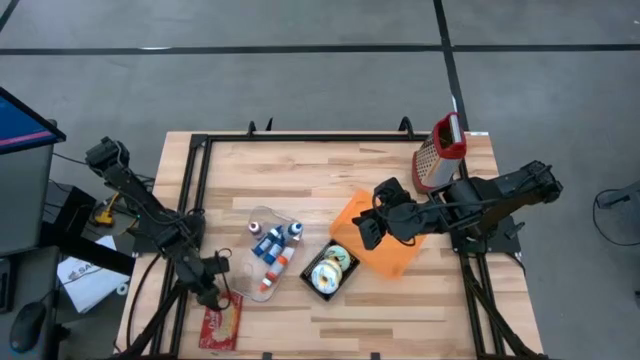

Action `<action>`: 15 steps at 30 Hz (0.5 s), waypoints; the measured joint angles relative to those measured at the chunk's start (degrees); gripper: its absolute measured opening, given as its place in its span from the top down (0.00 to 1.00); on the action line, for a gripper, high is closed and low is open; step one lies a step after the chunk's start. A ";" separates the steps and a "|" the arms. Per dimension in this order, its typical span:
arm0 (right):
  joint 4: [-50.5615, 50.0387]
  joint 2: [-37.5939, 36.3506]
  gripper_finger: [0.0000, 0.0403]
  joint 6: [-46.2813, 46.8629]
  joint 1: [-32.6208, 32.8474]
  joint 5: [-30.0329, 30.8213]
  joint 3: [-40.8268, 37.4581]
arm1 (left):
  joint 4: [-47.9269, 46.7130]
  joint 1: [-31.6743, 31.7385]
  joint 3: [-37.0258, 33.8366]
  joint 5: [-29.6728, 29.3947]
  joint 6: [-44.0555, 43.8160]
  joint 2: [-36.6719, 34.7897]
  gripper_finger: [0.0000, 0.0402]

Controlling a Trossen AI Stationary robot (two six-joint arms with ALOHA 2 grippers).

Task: Pick & Place Food Item
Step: Adjust the transparent bin

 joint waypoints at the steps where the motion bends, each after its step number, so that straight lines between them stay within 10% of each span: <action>1: -0.10 0.00 0.63 -0.11 0.00 0.00 0.00 | 1.57 0.02 0.05 -0.13 1.76 -0.35 0.55; 15: -1.07 0.00 0.63 -0.31 0.03 0.00 0.00 | -7.62 7.07 -0.01 -11.41 7.73 -0.15 0.55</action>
